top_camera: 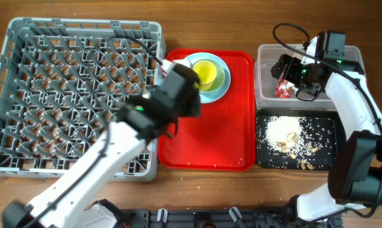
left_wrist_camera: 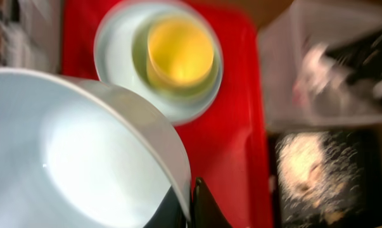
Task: Sort waste into correct bins and load items into the dishwasher rack
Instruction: 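Reach the left gripper to the light-blue bowl and grip its rim, then carry the bowl into the rack's back right corner and release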
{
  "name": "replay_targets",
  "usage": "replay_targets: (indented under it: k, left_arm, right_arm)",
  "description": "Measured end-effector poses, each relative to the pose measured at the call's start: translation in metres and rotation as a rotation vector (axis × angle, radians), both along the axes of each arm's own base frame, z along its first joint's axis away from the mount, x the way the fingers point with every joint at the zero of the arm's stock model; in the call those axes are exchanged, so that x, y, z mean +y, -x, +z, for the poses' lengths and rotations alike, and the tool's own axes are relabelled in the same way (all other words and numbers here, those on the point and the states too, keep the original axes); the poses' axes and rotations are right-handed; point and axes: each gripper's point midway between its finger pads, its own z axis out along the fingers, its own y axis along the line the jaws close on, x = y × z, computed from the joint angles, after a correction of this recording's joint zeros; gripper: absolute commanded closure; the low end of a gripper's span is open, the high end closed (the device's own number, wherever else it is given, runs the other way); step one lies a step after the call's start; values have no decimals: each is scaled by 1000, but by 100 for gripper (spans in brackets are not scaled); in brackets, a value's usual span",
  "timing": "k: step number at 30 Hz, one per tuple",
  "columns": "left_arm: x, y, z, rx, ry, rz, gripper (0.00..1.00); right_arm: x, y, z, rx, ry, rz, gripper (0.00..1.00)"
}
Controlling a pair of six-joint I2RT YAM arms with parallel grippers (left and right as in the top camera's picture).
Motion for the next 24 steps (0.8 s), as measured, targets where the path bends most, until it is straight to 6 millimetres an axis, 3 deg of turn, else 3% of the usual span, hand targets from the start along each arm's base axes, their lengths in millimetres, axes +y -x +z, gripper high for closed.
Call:
replay_targets:
  k: [4, 6, 8, 9, 11, 13, 17, 20, 21, 22, 24]
  left_arm:
    - [41, -62, 63, -157, 280, -13, 96]
    - [72, -100, 98, -271, 455, -24, 96]
    - [108, -141, 123, -382, 644, -60, 96]
    - [120, -160, 126, -409, 750, -106, 96]
    - [129, -179, 117, -396, 877, -148, 96]
    - [131, -202, 63, -211, 1036, -111, 96]
    - [126, -210, -22, 106, 1169, -29, 96]
    - [132, -207, -27, 156, 1189, -36, 96]
    - [131, -204, -24, 151, 1187, -59, 88]
    - [132, -201, -23, 152, 1184, -85, 0]
    - [135, -194, -23, 175, 1182, -122, 0]
  right_arm:
    - [0, 0, 0, 0, 0, 0, 0]
    - [0, 0, 0, -1, 0, 0, 1]
    - [0, -1, 0, -3, 1, 0, 0]
    - [0, 0, -1, 2, -1, 0, 0]
    - [0, 0, -2, 4, -1, 0, 0]
    - [1, 0, -2, 5, -4, 1, 1]
    - [1, 0, -2, 4, -4, 2, 0]
    - [1, 0, -2, 4, -4, 2, 0]
    - [1, 0, -2, 4, -4, 2, 0]
    - [1, 0, -2, 4, -4, 2, 0]
    - [1, 0, -2, 4, -4, 2, 0]
